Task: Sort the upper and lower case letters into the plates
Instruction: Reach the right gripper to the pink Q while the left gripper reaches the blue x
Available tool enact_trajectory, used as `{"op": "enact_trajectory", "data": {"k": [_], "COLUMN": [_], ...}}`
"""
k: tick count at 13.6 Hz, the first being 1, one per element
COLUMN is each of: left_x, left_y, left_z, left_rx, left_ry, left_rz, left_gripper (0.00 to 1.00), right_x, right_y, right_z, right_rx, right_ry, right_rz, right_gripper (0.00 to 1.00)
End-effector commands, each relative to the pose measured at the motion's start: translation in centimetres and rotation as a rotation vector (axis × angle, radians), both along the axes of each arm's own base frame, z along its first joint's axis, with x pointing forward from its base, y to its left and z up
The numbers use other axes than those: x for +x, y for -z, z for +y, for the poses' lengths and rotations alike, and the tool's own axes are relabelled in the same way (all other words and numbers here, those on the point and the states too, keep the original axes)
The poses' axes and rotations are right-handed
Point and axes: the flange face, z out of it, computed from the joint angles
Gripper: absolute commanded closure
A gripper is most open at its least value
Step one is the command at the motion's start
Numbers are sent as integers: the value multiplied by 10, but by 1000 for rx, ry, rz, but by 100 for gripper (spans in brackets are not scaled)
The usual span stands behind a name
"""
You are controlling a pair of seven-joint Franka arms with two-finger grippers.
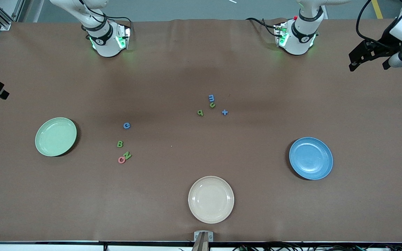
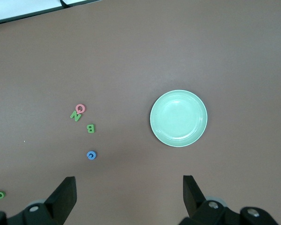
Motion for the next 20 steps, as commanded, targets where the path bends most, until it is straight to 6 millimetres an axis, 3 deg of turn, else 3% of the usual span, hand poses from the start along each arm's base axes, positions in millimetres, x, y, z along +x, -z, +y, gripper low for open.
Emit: {"op": "enact_trajectory", "data": {"k": [1, 3, 4, 7, 10, 12, 14, 15, 16, 17, 18, 19, 20], "left_x": [6, 16, 23, 38, 44, 43, 25, 15, 5, -3, -9, -16, -24], "left_y": [-7, -1, 4, 43, 84, 127, 180, 204, 225, 249, 270, 292, 317], "left_z": [1, -1, -12, -68, -137, -186, -239, -258, -279, -297, -312, -326, -343], "left_rx": [-10, -11, -13, -17, -25, -38, -43, -52, -64, -65, -53, -28, -11], "left_ry": [5, 7, 19, 87, 19, -67, -150, -190, -207, -221, -231, -242, -296], "left_rz": [-15, -4, 5, 63, 89, 89, 69, 64, 57, 61, 60, 55, 52], "left_gripper": [0, 0, 0, 0, 0, 0, 0, 0, 0, 0, 0, 0, 0], "right_x": [-1, -1, 0, -1, -1, 2, 8, 16, 19, 24, 35, 39, 46], "right_y": [-5, -5, -6, -8, -8, -6, 3, 16, 28, 51, 89, 110, 134], "right_z": [1, 2, 4, 2, 2, 13, 41, 53, 77, 105, 137, 169, 185], "right_rx": [-1, -2, -3, -1, 6, 16, 24, 27, 20, 9, -6, -30, -40], "right_ry": [0, 0, -3, 0, 2, -13, -59, -64, -69, -95, -139, -145, -69], "right_rz": [-4, -4, -7, -10, -10, -11, 0, 23, 46, 92, 161, 177, 186], "right_gripper": [0, 0, 0, 0, 0, 0, 0, 0, 0, 0, 0, 0, 0]}}
